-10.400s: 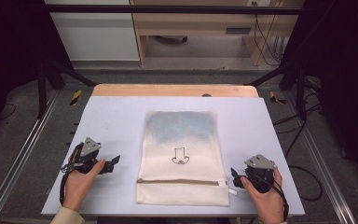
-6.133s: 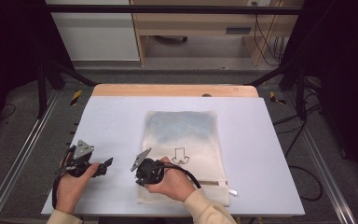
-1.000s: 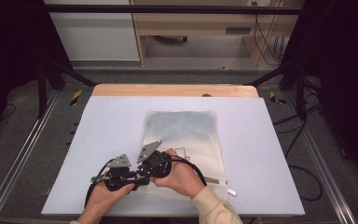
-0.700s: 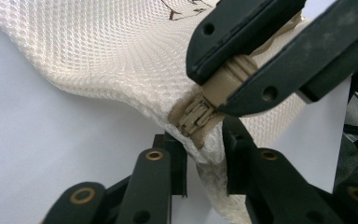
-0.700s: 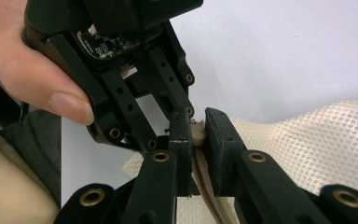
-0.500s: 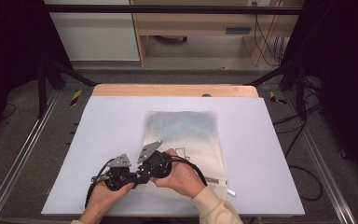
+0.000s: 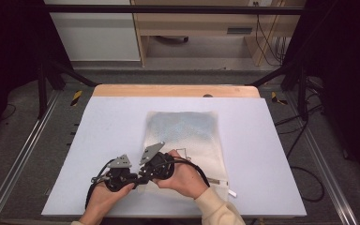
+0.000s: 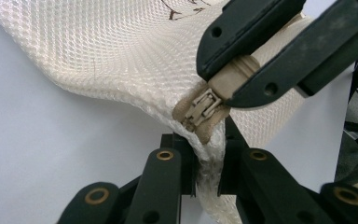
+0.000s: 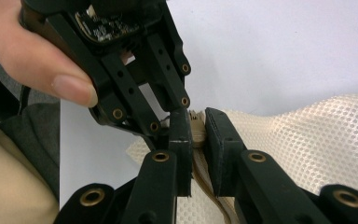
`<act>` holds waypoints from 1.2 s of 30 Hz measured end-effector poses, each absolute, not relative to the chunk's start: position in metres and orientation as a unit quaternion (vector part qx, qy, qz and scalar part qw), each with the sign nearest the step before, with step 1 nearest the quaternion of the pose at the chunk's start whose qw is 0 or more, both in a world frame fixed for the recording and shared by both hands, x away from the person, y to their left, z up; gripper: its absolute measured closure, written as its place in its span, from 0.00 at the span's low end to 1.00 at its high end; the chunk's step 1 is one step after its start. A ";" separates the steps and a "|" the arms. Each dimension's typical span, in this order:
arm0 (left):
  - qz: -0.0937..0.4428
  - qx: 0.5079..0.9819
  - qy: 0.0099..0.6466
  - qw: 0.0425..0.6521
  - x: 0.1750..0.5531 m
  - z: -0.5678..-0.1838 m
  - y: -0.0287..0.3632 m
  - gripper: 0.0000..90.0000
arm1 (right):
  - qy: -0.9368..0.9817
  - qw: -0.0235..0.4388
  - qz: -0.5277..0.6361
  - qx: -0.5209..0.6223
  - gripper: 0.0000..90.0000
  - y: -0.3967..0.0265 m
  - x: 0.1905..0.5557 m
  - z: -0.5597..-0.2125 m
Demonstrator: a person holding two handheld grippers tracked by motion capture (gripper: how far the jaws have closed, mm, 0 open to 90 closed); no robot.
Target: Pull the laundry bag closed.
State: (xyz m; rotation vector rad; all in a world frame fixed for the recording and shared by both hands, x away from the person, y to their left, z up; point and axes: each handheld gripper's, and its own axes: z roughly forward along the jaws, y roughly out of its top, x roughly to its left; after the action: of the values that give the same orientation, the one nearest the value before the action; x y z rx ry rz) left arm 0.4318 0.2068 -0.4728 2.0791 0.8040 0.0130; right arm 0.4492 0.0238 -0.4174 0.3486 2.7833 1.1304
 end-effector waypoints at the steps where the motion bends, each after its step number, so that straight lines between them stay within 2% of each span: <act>1: 0.005 0.838 0.323 0.440 0.432 -0.473 0.207 0.91 | 0.919 0.059 0.371 0.115 0.91 0.023 0.449 -0.418; 36: 0.020 0.838 0.325 0.439 0.431 -0.468 0.209 0.93 | 0.934 0.077 0.332 0.106 0.91 0.017 0.447 -0.424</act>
State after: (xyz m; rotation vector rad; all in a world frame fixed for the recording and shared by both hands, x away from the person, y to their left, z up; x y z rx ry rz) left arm 0.4309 0.2092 -0.4676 2.0812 0.8066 0.0505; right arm 0.4467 0.0174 -0.4239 0.3168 2.7996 0.9945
